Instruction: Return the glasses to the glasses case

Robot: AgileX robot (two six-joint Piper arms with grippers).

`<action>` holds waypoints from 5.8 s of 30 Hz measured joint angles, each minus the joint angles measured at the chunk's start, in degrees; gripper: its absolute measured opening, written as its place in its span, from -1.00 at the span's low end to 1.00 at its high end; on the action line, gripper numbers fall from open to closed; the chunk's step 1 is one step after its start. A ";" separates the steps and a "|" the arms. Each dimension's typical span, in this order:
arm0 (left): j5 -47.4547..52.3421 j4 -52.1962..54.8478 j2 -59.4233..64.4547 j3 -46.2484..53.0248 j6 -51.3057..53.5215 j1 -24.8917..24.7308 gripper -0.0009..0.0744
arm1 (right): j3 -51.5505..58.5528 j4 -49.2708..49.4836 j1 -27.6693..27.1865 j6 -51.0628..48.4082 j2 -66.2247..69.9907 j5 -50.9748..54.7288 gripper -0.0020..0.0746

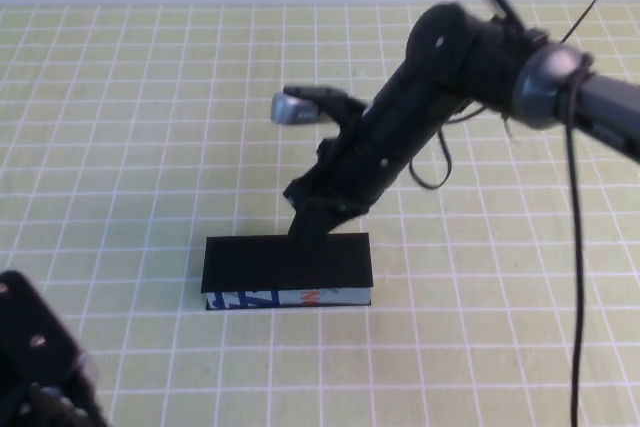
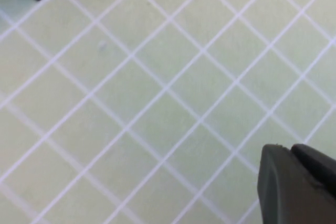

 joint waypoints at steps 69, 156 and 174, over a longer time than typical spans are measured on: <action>-11.84 15.25 -33.02 4.43 -22.15 0.00 -0.98 | 83.94 -40.21 -0.74 22.41 -113.22 -39.71 -0.99; -37.58 15.11 -44.18 36.43 -22.38 20.46 -0.98 | 83.94 -39.86 -0.74 22.41 -113.22 -38.72 -0.99; -37.50 15.11 -44.28 36.43 -22.50 20.46 -0.98 | 83.94 -39.86 -0.74 22.41 -113.22 -38.72 -0.99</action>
